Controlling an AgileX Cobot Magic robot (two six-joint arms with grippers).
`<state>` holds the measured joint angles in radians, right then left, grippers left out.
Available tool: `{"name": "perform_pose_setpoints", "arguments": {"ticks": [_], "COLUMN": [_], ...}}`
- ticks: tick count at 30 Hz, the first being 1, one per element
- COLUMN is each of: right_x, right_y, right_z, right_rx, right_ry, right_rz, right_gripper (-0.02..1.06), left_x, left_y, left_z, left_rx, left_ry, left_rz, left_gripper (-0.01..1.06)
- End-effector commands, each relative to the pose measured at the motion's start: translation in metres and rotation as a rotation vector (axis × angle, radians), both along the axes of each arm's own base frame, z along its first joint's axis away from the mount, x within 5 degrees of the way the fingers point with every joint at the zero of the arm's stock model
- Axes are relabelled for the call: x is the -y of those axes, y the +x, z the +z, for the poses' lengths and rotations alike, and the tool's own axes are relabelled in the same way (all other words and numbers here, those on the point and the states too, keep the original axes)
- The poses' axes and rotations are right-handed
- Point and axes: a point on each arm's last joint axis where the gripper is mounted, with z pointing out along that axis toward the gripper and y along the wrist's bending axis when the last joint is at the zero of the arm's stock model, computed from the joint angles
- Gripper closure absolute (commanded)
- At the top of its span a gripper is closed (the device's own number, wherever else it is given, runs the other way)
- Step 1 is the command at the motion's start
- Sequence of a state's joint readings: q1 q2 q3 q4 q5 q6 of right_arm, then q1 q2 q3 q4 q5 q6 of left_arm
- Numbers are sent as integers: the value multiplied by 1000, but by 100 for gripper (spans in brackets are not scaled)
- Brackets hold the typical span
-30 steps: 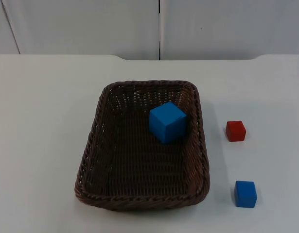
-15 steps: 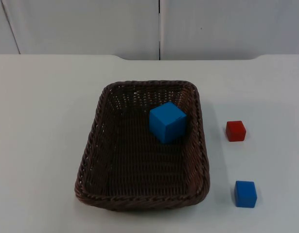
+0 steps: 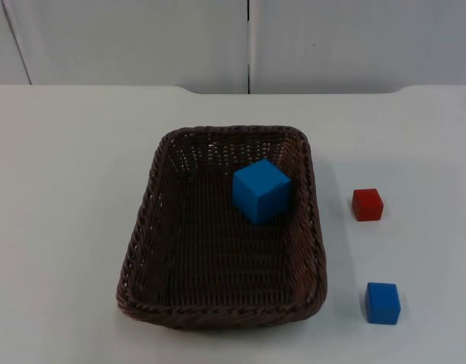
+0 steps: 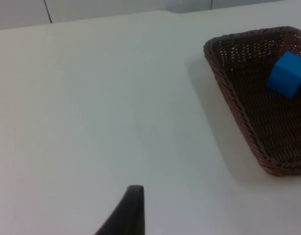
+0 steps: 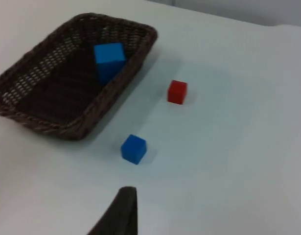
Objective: Pick up the basket with the left hand and place the largest block into the basket with the right hand.
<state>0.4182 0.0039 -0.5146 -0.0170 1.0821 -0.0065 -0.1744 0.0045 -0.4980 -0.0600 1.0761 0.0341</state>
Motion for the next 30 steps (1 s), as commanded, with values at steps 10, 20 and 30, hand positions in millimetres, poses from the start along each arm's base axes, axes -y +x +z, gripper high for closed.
{"name": "perform_pose_setpoints", "arguments": {"ticks": [10,20,30], "right_x": [-1,-2,-2], "right_y": [-1,-1,-2], "right_z": [0,0,0], "right_rx": [10,9,8], "right_ry": [-7,-8,-6], "right_rz": [-187,-324,-332], "right_gripper": [-1,-1,-1], "left_x": [0,0,0], "left_y": [0,0,0], "left_z": [-1,-1,-1], "left_rx": [1,1,1], "left_ry": [0,0,0], "left_rz": [4,4,4], "left_gripper": [0,0,0]}}
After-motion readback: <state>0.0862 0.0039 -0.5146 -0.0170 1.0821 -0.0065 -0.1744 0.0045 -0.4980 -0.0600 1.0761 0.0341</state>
